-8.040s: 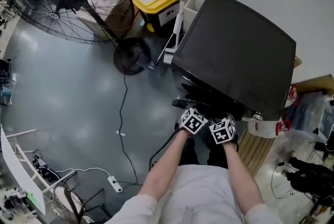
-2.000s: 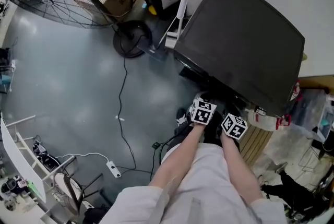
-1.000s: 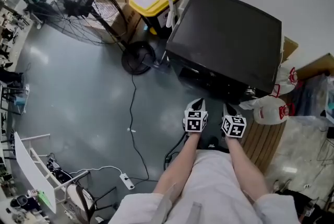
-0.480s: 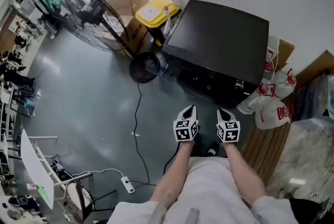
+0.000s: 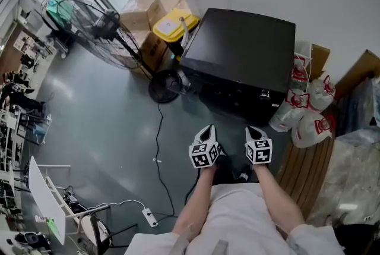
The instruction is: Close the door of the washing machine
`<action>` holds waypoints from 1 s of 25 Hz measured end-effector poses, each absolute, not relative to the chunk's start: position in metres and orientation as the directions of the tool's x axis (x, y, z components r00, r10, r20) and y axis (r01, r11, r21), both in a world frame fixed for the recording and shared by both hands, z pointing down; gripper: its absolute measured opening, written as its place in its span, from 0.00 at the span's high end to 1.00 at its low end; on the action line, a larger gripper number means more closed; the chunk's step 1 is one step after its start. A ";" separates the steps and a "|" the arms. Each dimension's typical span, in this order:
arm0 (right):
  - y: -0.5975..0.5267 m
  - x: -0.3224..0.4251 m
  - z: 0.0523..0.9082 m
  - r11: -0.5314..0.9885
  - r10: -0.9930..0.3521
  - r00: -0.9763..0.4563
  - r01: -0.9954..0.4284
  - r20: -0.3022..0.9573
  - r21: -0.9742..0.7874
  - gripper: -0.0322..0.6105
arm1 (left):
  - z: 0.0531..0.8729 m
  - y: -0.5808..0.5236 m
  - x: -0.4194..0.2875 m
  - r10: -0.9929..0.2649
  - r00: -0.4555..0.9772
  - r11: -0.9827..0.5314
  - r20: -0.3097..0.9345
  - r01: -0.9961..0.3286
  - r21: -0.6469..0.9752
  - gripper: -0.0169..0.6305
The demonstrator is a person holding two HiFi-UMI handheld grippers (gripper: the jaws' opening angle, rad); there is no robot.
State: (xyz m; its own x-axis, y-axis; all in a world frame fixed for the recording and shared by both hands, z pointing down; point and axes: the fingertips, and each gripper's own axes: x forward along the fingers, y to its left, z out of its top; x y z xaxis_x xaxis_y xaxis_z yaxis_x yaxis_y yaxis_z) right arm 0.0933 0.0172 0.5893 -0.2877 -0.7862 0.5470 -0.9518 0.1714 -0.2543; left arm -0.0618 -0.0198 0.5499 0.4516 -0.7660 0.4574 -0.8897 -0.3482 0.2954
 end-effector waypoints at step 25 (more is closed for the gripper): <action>0.009 0.115 0.577 0.141 -0.826 -0.261 -0.954 0.499 -0.265 0.95 | 0.555 -0.023 -0.037 -0.723 0.505 -0.409 0.471 -0.863 0.297 0.97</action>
